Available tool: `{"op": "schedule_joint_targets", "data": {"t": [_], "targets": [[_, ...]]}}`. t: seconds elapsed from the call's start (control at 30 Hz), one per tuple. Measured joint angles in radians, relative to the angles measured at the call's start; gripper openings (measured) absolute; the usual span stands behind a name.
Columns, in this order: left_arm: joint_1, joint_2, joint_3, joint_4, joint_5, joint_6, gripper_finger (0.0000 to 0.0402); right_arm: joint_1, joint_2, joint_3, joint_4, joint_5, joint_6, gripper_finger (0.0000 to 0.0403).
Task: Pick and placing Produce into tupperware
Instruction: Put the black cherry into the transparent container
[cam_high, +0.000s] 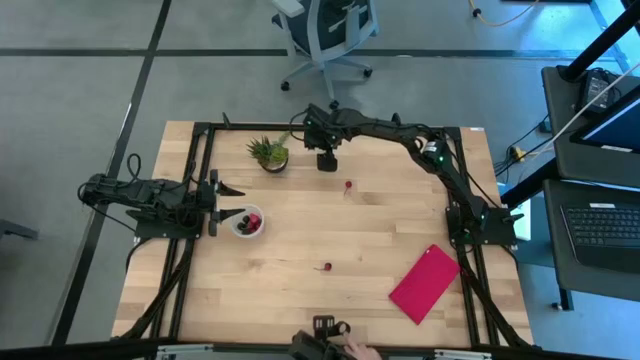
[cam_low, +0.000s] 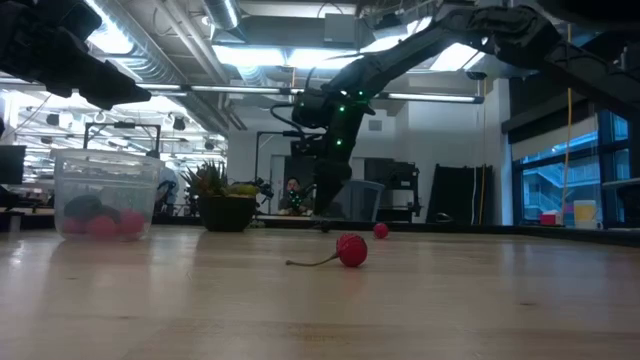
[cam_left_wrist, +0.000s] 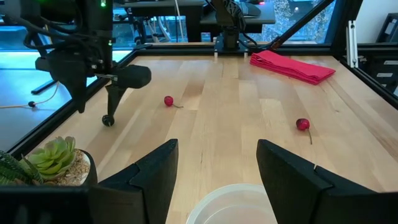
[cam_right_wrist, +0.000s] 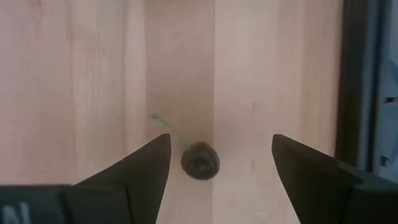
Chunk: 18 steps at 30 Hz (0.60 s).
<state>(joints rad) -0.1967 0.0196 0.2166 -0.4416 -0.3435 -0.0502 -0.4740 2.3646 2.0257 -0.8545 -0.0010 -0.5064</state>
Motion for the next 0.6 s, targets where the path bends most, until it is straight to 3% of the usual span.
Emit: {"op": "schedule_joint_targets", "data": {"t": [0.6], "targets": [[0.000,0.000,0.000,0.000,-0.013,0.001,0.0212,-0.011,0.055,-0.002,-0.023,-0.005,-0.003,0.0280]]}}
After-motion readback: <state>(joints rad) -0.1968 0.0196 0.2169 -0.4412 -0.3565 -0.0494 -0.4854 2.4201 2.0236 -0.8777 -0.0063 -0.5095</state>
